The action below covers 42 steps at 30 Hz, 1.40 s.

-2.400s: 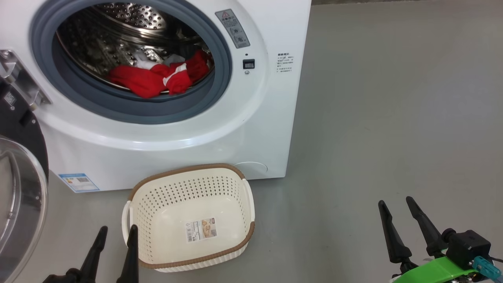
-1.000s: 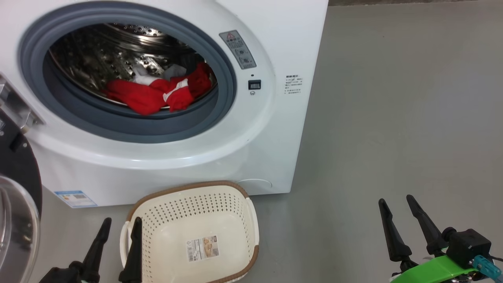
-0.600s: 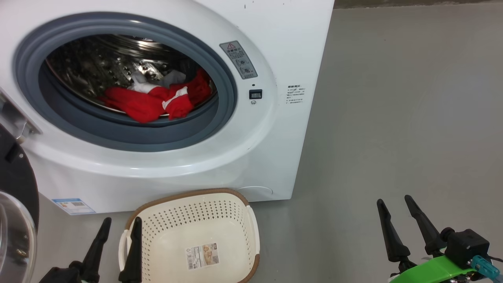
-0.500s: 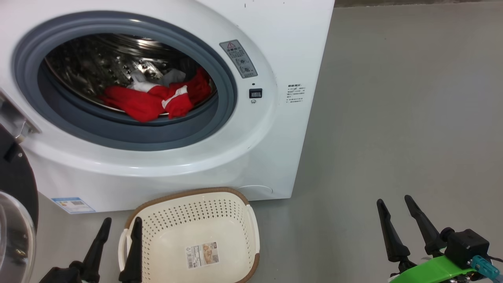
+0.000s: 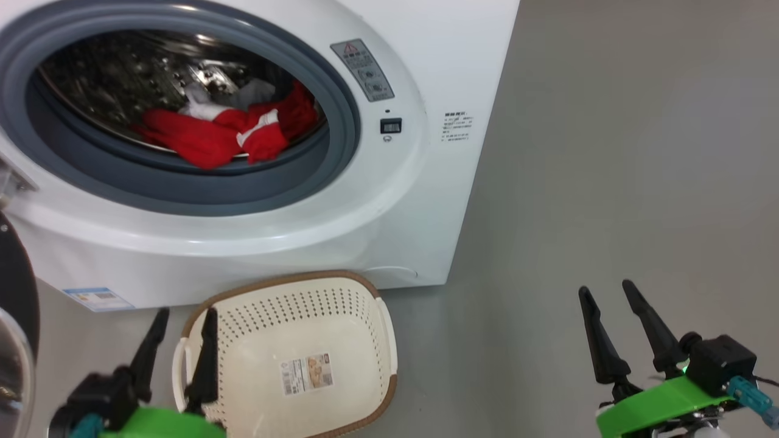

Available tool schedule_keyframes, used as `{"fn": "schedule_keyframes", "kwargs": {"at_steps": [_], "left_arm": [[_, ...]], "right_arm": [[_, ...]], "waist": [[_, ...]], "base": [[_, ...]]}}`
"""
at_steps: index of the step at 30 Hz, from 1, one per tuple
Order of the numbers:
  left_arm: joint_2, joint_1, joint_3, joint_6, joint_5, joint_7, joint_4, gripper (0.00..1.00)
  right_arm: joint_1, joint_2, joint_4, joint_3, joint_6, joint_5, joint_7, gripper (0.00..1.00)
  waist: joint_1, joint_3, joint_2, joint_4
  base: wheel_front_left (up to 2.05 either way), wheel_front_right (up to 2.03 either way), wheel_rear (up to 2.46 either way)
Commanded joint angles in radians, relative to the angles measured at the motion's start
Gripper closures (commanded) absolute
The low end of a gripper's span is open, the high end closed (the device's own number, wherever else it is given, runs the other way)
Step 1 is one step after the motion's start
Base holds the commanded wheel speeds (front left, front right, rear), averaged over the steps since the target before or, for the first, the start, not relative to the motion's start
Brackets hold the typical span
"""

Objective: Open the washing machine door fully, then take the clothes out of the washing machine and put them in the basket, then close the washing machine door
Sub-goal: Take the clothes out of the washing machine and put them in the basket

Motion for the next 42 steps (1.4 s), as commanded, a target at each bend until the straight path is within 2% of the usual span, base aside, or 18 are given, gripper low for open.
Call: {"fn": "schedule_keyframes", "kwargs": {"at_steps": [1,10,23,32,42], "left_arm": [[0.008,-0.078,0.033,-0.005,0.024,-0.004,0.002,0.00],[0.010,-0.359,0.025,-0.005,0.069,-0.004,0.178,0.00],[0.084,-0.800,-0.026,-0.005,0.124,-0.004,0.532,0.00],[0.114,-0.957,-0.049,-0.004,0.147,-0.004,0.632,0.00],[0.143,-1.043,-0.061,0.004,0.178,-0.004,0.686,0.00]], "right_arm": [[-0.043,-0.004,-0.030,0.025,0.008,-0.003,-0.009,0.00],[-0.110,0.006,-0.038,0.033,0.008,-0.001,-0.009,0.00],[-0.213,0.029,-0.045,0.052,0.008,0.013,-0.009,0.00],[-0.232,0.033,-0.048,0.067,0.008,0.020,-0.009,0.00],[-0.245,0.033,-0.057,0.112,0.008,0.050,-0.009,0.00]], "waist": [[0.0000,0.047,-0.0001,-0.015],[0.0000,0.170,-0.0001,-0.053],[0.0000,0.329,-0.0001,-0.126],[0.0000,0.369,-0.0001,-0.157],[0.0000,0.397,-0.0001,-0.191]], "base": [[0.00,0.00,0.00],[0.00,0.00,0.00],[0.00,0.00,0.00],[0.00,0.00,0.00],[0.00,0.00,0.00]]}}
